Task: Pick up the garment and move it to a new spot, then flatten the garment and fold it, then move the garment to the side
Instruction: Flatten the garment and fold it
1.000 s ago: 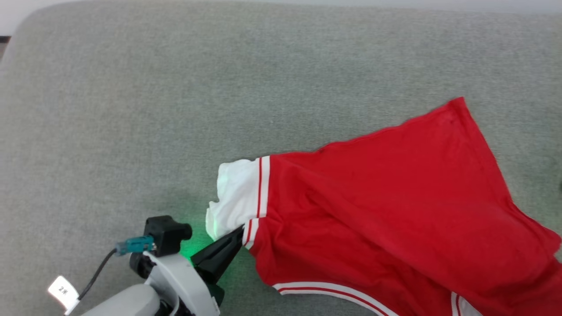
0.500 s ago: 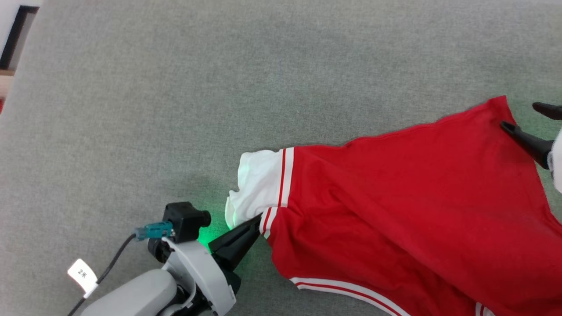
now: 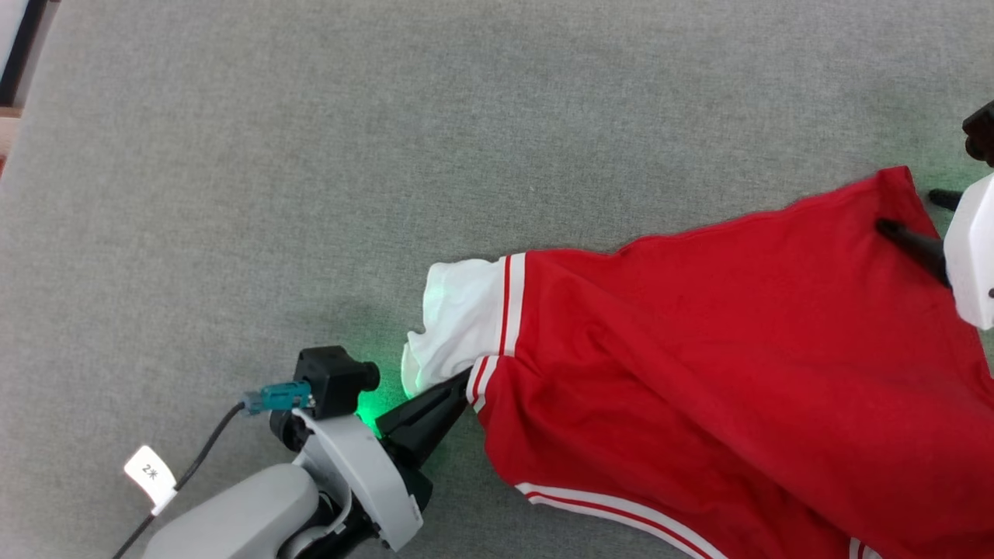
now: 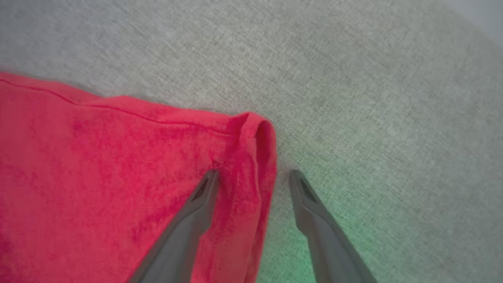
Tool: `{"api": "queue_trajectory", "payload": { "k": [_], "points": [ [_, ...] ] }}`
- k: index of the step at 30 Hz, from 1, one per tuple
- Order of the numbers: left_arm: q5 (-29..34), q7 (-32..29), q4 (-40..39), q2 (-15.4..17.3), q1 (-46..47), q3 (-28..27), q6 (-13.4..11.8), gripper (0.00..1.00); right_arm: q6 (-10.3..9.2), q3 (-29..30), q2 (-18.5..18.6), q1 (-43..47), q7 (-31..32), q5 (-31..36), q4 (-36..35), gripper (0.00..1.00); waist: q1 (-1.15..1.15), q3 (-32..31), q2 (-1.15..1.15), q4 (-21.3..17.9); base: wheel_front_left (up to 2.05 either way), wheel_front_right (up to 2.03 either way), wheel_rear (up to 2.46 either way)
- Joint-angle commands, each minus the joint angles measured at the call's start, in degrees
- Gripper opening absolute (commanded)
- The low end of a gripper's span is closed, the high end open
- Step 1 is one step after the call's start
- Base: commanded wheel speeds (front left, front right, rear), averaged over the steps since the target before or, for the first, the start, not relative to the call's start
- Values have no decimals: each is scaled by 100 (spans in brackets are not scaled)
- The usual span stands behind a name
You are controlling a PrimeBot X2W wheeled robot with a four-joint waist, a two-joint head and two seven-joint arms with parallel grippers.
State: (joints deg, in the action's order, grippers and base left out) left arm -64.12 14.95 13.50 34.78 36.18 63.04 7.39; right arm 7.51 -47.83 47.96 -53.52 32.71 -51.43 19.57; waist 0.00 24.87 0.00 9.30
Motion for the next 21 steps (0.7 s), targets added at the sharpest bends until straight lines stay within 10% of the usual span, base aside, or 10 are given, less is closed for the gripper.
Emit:
{"api": "queue_trajectory", "payload": {
  "k": [1,21],
  "points": [
    [-55,-16,56,11,58,63,13,0,-6,-209,-50,-10,-85,-118,50,0,0,-17,0,-13,0,0,0],
    [-1590,-592,504,134,3462,-1109,6,0,-7,995,-506,-2442,-1614,75,1869,0,0,273,0,-434,0,0,0]
  ]
}}
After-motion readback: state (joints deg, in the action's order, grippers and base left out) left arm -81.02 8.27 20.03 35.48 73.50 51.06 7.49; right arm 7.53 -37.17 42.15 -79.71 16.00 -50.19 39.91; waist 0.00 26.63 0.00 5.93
